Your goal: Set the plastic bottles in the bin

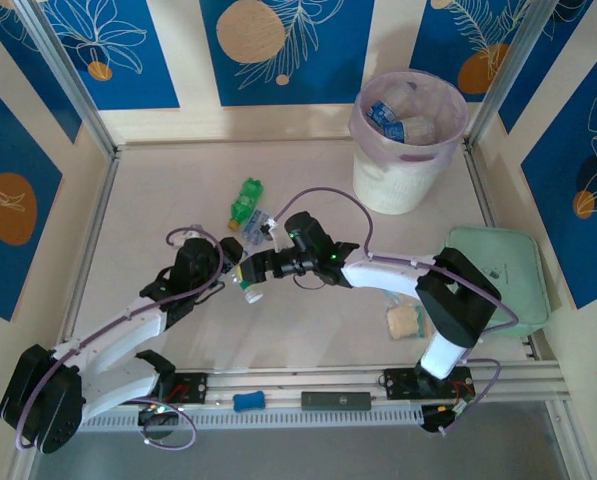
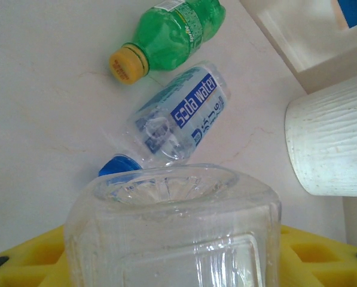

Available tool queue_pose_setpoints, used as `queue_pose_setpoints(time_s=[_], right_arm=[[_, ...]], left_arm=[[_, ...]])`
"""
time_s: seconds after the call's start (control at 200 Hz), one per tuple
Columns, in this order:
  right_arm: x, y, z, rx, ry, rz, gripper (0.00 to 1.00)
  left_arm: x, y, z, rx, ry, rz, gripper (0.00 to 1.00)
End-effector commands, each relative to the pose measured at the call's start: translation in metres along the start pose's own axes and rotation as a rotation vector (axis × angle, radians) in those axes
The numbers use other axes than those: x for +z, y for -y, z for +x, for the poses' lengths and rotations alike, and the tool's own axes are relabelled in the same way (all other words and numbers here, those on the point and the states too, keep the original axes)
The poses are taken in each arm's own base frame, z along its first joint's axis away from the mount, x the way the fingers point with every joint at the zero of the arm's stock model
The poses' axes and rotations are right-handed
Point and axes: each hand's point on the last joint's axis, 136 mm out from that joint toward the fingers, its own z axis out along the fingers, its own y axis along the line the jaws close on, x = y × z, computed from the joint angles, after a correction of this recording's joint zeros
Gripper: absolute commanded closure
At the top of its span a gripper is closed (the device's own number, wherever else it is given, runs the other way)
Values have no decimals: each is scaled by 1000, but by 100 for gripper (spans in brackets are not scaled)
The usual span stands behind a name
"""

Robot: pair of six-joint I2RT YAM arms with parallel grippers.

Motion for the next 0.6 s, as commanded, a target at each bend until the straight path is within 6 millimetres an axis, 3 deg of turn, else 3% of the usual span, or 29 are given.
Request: queue_pose_setpoints(time_s=[0.0, 0.2, 0.595], right_arm=[[9, -11, -1, 17, -24, -54, 15], [20, -10, -3, 27, -44, -68, 17], [23, -1, -5, 56, -48, -68, 37]], left_arm=[[-2, 12, -5, -53, 11, 69, 47], [-3, 16, -2, -49, -12, 87, 47], [-1, 17, 1, -65, -20, 104, 46]])
